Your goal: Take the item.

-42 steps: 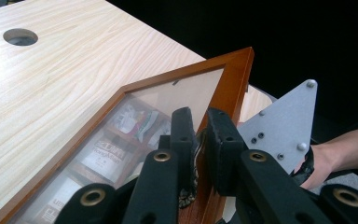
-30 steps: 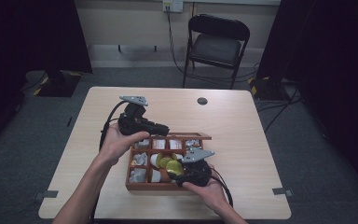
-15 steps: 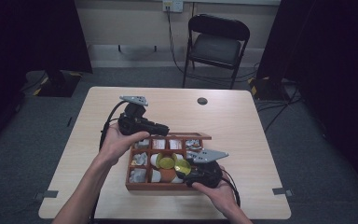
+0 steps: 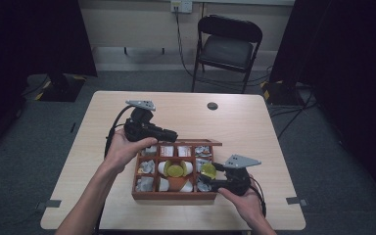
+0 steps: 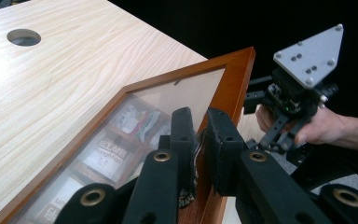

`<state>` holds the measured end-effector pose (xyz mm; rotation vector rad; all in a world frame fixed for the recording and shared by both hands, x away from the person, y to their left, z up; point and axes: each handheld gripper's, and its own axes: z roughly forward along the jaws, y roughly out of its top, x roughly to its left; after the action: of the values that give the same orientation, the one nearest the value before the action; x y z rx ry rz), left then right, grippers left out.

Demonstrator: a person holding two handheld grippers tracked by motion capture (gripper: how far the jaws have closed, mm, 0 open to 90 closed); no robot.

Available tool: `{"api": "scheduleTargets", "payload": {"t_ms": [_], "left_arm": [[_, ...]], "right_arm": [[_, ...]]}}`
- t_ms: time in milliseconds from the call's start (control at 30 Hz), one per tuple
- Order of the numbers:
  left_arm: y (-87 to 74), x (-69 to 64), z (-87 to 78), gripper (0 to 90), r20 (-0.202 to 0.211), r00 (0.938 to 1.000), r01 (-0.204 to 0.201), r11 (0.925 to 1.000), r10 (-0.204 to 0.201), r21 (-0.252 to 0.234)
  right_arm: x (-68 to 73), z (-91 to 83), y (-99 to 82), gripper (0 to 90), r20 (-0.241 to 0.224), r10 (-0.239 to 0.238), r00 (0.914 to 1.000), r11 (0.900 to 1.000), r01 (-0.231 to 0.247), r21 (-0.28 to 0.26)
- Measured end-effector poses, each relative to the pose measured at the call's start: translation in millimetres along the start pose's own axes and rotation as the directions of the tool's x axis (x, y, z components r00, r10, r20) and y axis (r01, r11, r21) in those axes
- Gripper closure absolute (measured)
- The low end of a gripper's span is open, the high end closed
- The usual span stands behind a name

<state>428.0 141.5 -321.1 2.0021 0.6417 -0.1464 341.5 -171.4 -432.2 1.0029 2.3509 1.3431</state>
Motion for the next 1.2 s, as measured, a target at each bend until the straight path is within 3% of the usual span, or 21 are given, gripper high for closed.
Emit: {"api": "scheduleTargets", "payload": {"t_ms": [467,833,1000,1200], "left_arm": [[0.6,-0.2,0.5,81.7,-0.001,1.0000,0.002,1.0000,-0.002,0.003],[0.3,-0.7,0.6,81.7,0.001,1.0000,-0.003,1.0000,0.003,0.009],[0.5,0.0,0.6,81.8,0.003,1.0000,-0.002,1.0000,0.002,0.005],[0.7,0.0,0.8,81.8,0.004,1.0000,-0.004,1.0000,0.004,0.008]], "right_arm": [[-40.5,-15.5,-2.5,38.0,0.088,0.074,0.9934,0.9956,-0.069,-0.064],[-74.0,-5.0,7.0,38.1,0.147,0.095,0.9845,0.9950,-0.090,-0.043],[-84.4,6.2,4.1,38.1,0.148,0.142,0.9787,0.9898,-0.138,-0.036],[-99.4,19.1,-1.5,38.1,0.197,0.151,0.9687,0.9878,-0.155,0.006]]}}
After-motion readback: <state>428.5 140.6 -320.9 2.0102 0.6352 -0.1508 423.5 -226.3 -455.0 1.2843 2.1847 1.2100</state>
